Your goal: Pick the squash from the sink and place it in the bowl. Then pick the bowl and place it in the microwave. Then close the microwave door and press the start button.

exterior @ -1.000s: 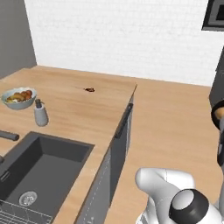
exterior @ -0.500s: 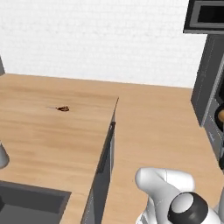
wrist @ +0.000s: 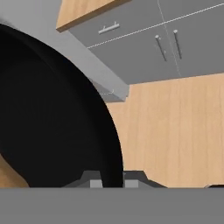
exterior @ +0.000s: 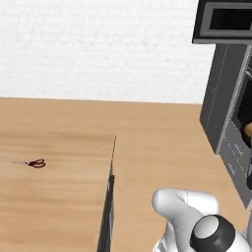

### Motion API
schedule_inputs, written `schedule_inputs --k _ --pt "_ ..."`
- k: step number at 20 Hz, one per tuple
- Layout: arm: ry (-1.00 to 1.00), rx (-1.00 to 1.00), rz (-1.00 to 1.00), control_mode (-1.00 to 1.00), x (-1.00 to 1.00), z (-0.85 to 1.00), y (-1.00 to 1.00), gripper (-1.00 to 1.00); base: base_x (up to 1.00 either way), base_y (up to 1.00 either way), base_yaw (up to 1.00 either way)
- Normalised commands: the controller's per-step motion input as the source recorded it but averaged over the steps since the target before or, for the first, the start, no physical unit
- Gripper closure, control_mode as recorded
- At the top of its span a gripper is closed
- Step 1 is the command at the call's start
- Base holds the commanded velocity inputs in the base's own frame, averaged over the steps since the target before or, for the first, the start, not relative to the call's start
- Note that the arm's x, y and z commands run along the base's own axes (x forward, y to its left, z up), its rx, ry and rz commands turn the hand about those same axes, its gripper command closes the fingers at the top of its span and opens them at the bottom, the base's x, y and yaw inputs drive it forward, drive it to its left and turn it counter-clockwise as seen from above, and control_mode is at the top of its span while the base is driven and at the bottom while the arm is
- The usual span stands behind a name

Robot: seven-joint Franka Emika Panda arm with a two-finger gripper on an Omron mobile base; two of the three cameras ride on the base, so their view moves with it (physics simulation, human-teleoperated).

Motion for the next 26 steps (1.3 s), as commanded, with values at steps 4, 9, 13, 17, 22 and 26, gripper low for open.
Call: schedule_inputs --k 4,9,13,17,22,26 --pt "0.00 0.00 0.00 1.00 0.00 0.00 0.00 1.00 0.86 -0.41 -0.25" --pt "0.00 0.00 0.00 1.00 0.00 0.00 0.00 1.00 0.88 -0.19 -0.24" --pt "0.00 0.00 0.00 1.00 0.00 0.00 0.00 1.00 0.85 -0.03 -0.29" --pt "0.00 0.00 0.00 1.00 0.00 0.00 0.00 1.00 0.71 0.06 -0.39" --pt "0.00 0.00 0.00 1.00 0.00 0.00 0.00 1.00 0.53 0.07 -0.41" --pt "0.00 0.00 0.00 1.00 0.00 0.00 0.00 1.00 0.55 0.46 -0.32"
